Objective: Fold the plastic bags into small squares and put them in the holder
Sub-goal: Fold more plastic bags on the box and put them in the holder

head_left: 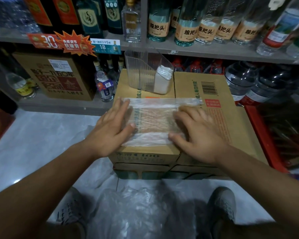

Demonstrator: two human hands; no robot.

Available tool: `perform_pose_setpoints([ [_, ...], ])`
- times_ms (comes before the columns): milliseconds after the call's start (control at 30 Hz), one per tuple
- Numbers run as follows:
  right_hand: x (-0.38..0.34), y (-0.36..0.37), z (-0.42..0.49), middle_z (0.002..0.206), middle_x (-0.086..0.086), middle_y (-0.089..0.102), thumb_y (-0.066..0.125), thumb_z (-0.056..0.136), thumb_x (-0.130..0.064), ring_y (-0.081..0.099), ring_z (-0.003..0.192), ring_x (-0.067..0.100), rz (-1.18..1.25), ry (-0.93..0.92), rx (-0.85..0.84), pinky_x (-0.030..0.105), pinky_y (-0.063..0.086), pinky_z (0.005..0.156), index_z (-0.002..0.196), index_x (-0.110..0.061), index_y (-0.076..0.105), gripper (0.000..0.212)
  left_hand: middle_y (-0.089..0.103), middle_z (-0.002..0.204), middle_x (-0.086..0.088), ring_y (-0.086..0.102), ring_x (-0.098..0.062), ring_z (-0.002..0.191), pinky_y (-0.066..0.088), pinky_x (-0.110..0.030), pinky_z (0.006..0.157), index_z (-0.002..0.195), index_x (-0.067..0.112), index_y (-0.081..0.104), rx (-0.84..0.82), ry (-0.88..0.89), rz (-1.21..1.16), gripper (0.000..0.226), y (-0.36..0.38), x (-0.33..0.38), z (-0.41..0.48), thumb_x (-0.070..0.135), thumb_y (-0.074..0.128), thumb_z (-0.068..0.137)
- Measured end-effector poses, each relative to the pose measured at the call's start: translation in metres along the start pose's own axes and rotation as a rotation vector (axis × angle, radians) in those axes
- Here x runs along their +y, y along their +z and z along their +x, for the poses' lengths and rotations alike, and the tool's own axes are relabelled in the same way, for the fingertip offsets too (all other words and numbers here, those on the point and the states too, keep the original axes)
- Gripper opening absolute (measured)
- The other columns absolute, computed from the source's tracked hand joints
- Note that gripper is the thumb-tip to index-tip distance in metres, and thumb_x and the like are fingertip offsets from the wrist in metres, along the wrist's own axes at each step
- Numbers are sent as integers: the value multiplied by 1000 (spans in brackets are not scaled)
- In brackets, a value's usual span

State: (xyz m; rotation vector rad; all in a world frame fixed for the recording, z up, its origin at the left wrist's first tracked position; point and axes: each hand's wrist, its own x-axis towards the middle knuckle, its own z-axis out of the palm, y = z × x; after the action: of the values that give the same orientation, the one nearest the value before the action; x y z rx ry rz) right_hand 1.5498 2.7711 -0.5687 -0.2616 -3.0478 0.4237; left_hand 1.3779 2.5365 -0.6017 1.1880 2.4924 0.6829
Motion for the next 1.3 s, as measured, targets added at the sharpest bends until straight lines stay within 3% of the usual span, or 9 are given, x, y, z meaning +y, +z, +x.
perform_pose_setpoints([
  [100, -18, 3, 2, 111, -7, 56, 70, 87, -47, 45, 108, 15, 120, -221, 45, 38, 44, 92, 112, -25, 69, 33, 16, 167, 3, 23, -20, 151, 26, -48, 120, 150, 34, 29, 143, 32, -131, 68, -8, 6, -5, 64, 43, 91],
  [200, -28, 14, 5, 106, -7, 57, 73, 87, -39, 47, 107, 17, 87, -254, -30, 36, 44, 93, 108, -26, 73, 24, 51, 132, 4, 49, -21, 123, 42, -46, 101, 122, 25, 56, 224, 213, 54, 46, -18, 14, -7, 57, 53, 88],
  [333, -31, 21, 8, 103, -4, 59, 66, 92, -30, 50, 103, 20, 67, -264, -15, 41, 46, 91, 101, -24, 73, 13, 57, 105, 11, 54, -12, 101, 40, -37, 84, 97, 31, 69, 144, 344, 120, 33, -17, 17, -15, 59, 55, 87],
  [467, -31, 25, 8, 100, -4, 58, 65, 92, -27, 50, 100, 21, 55, -249, 11, 42, 47, 89, 98, -23, 71, 9, 57, 104, 15, 51, -5, 96, 42, -34, 82, 98, 38, 72, 22, 376, 120, 35, -10, 6, -20, 67, 60, 83],
  [667, -32, 22, 10, 97, -5, 58, 64, 93, -25, 48, 98, 18, 95, -213, 10, 38, 46, 87, 96, -21, 67, 5, 59, 106, 14, 53, -4, 100, 43, -31, 83, 102, 35, 75, 28, 312, 32, 42, -12, 5, -24, 67, 58, 81],
  [900, -29, 15, 10, 98, -8, 56, 68, 90, -42, 46, 96, 13, 60, -267, -46, 33, 44, 83, 99, -24, 64, 21, 63, 100, 13, 59, -4, 91, 49, -30, 78, 97, 27, 76, 47, 284, -30, 20, -13, 9, -24, 39, 61, 90],
  [1033, -28, 15, 10, 96, -7, 59, 68, 91, -31, 50, 94, 16, 30, -290, -1, 35, 47, 80, 97, -22, 67, 11, 63, 97, 14, 60, -4, 89, 50, -27, 77, 97, 26, 74, 60, 245, -107, 8, -16, 11, -22, 27, 66, 96],
  [1200, -29, 16, 13, 94, -1, 63, 63, 94, -21, 55, 91, 21, -10, -289, 20, 36, 49, 78, 98, -17, 69, 8, 61, 103, 17, 60, -3, 98, 52, -32, 85, 109, 29, 70, 64, 238, -79, 42, -17, 15, -23, 61, 61, 84],
  [1300, -32, 10, 14, 98, -2, 65, 60, 96, -23, 56, 95, 20, 37, -231, 12, 36, 49, 83, 103, -19, 69, 12, 62, 109, 16, 59, -8, 105, 52, -44, 89, 114, 28, 69, 92, 254, 8, 44, -16, 17, -23, 59, 64, 83],
])
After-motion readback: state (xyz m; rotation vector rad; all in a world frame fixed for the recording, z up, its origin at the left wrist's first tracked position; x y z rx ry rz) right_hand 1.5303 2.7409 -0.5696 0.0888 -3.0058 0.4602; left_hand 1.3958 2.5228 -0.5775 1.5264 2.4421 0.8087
